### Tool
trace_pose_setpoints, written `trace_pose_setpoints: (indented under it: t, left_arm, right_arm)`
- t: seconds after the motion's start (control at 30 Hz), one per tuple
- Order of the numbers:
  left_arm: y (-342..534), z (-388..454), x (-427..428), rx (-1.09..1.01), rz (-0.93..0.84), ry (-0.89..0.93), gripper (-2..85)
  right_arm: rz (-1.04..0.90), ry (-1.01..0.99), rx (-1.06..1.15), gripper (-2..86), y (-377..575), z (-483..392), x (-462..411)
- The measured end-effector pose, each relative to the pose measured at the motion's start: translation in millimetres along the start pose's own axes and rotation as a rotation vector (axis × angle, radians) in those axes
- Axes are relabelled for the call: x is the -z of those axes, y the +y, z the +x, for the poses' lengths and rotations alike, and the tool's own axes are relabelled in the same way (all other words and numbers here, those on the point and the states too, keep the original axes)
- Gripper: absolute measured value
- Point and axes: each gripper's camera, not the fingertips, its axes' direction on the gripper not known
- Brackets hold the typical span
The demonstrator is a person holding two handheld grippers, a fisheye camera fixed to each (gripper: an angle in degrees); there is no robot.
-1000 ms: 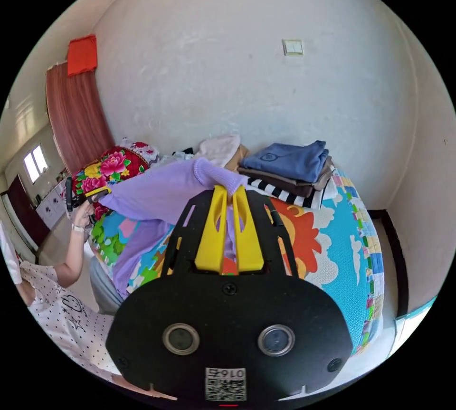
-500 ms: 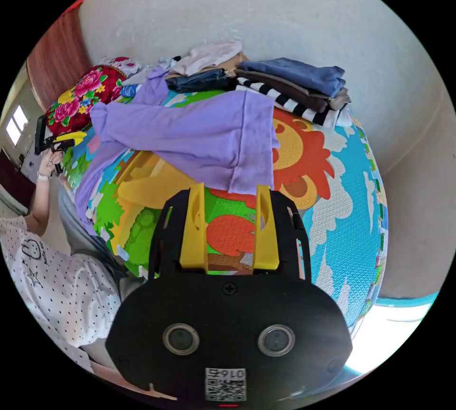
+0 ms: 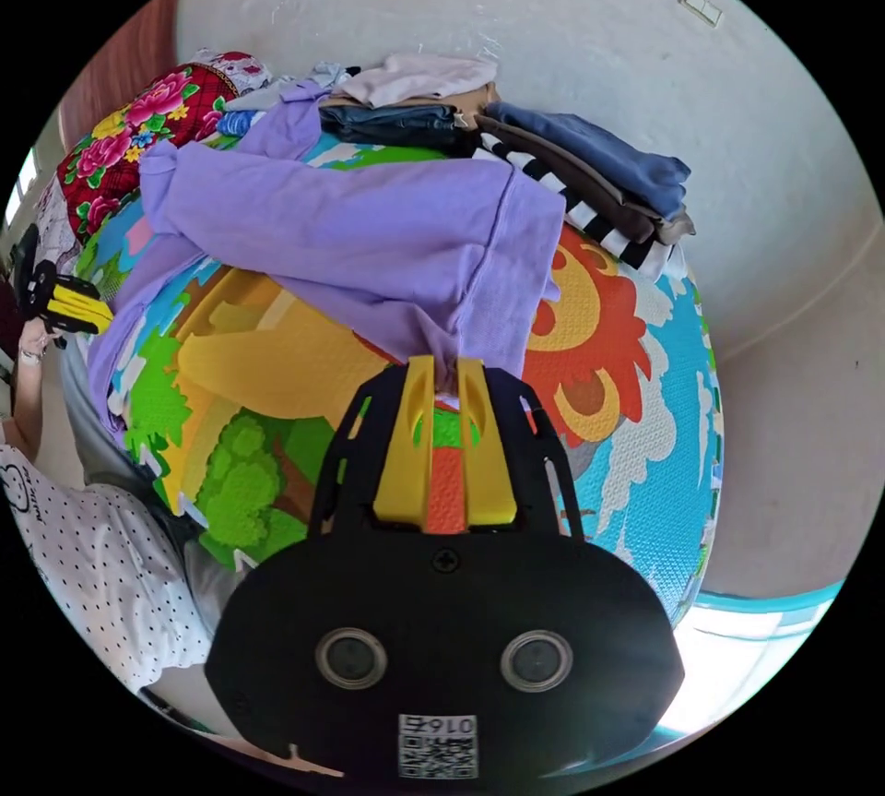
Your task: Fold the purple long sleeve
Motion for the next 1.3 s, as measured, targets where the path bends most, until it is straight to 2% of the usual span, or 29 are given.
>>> trace_pose_setpoints:
  t: [0.07,0.2,0.43,0.67,0.73,0.9,1.0,1.1,1.17,1.23,1.3]
  left_arm:
    - [21,-16,39,0.024,0.121,0.128,-0.9]
    - [64,-18,114,-0.06,0.301,0.212,-1.0]
    - [153,19,229,-0.222,0.573,0.144,-0.9]
    - [220,29,308,-0.197,0.886,0.041,-0.9]
    - [219,25,320,-0.181,0.917,-0.019,-0.9]
    - [131,-17,321,-0.148,0.777,-0.122,-0.9]
    - [47,-72,279,-0.06,0.627,-0.12,-0.9]
    - [-19,-135,189,0.094,0.385,-0.116,-0.9]
    - [-38,-173,97,0.175,0.191,-0.027,-0.9]
    - [-31,-189,41,0.222,0.099,0.062,-0.8]
    - [-14,-199,14,0.247,0.079,0.139,-0.8]
  right_arm:
    - [0.08,0.002,0.02,3.9,21,-8,45]
    - [0.176,0.022,0.049,3.4,58,-19,112]
    - [0.235,0.11,0.106,2.9,133,-49,198]
    - [0.271,0.053,0.087,1.5,187,-54,241]
    - [0.316,0.035,0.077,0.6,196,-51,250]
    - [0.325,-0.009,-0.019,-0.2,194,-26,249]
    - [0.262,0.001,-0.041,-0.2,184,-21,234]
    - [0.217,0.004,-0.037,-0.2,178,-22,219]
    - [0.172,-0.011,-0.039,0.1,177,-20,206]
    - [0.133,-0.016,-0.059,0.4,177,-14,197]
    - [0.118,-0.006,-0.123,1.3,180,2,192]
